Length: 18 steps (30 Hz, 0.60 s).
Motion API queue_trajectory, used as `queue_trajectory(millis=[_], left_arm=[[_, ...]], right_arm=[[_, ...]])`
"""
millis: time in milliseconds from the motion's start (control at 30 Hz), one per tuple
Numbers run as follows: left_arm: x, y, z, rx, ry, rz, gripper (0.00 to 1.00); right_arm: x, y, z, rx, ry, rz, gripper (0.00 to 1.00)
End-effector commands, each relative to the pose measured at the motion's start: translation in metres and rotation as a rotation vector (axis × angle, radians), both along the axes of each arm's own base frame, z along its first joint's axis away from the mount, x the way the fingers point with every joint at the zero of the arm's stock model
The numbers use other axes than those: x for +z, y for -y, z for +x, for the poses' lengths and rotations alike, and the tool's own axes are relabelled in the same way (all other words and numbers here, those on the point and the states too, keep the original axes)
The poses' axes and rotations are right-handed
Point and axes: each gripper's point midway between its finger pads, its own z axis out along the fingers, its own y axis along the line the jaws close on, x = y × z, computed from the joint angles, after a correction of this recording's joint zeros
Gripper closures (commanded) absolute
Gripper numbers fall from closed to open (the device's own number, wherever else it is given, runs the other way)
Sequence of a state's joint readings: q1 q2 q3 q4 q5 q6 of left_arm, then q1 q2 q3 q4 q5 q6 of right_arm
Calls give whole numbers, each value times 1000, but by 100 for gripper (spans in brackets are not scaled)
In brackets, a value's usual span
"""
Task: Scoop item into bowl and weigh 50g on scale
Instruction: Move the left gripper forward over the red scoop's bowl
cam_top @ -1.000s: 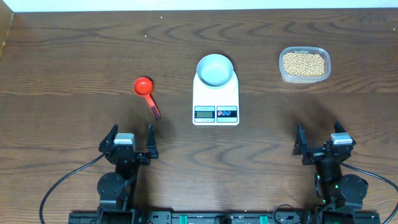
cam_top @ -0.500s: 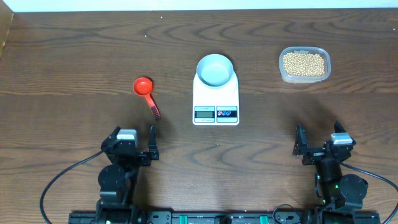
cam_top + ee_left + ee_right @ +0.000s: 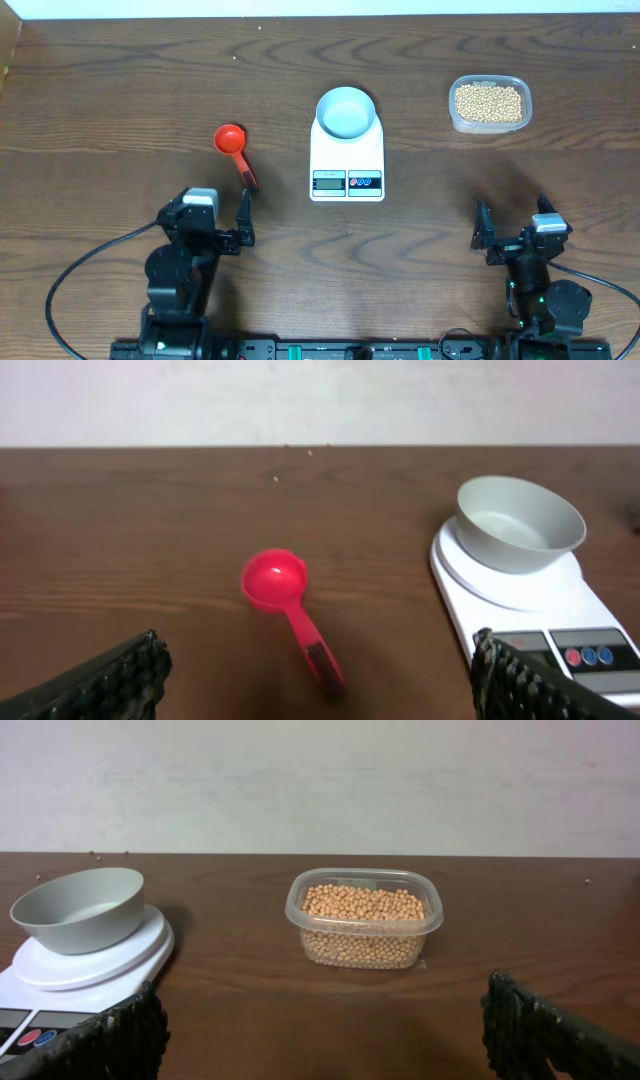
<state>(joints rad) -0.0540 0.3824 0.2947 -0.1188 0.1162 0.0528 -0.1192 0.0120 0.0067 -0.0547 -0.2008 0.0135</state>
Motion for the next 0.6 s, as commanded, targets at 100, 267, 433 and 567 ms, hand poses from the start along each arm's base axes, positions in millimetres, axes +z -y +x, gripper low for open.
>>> queue_trajectory(millis=[100,267,433,567], left_arm=[[20,5,7,-30,-34,-3,2],[31,5,12,-29,-94,-5,2],[41,6,16,-28,-156,-6,2],[49,11,21,-52,-209,-14,2]], right_arm=[[0,-1,0,3,2,-12,1],[0,-1,0,3,2,-12,1],[0,-1,0,3,2,-12,1],[0,-1,0,3,2,-12,1]])
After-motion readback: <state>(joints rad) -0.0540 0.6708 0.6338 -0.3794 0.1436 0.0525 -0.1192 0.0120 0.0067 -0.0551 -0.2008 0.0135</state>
